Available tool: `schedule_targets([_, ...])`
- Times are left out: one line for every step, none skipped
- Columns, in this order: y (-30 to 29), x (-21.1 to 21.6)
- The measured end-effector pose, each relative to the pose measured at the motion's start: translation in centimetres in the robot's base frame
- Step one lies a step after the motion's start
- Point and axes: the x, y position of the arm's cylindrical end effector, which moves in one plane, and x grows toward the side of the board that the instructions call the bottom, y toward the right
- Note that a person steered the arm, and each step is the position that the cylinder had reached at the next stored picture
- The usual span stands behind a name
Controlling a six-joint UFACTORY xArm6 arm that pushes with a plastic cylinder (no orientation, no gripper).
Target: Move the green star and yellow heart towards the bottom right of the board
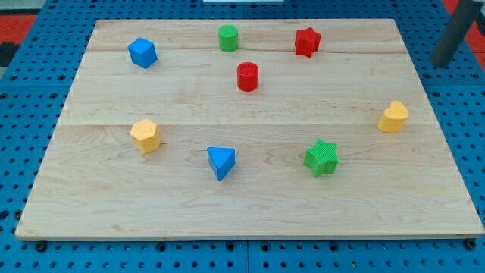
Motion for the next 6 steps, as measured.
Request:
schedule_targets([0.0, 5.6])
schedule_targets([-2.9, 8.7])
schedule_targets([-3.1, 8.5])
schedule_targets([-7.0, 6.9])
schedule_targets([-13.3, 7.7])
schedule_targets([-13.5, 9.6])
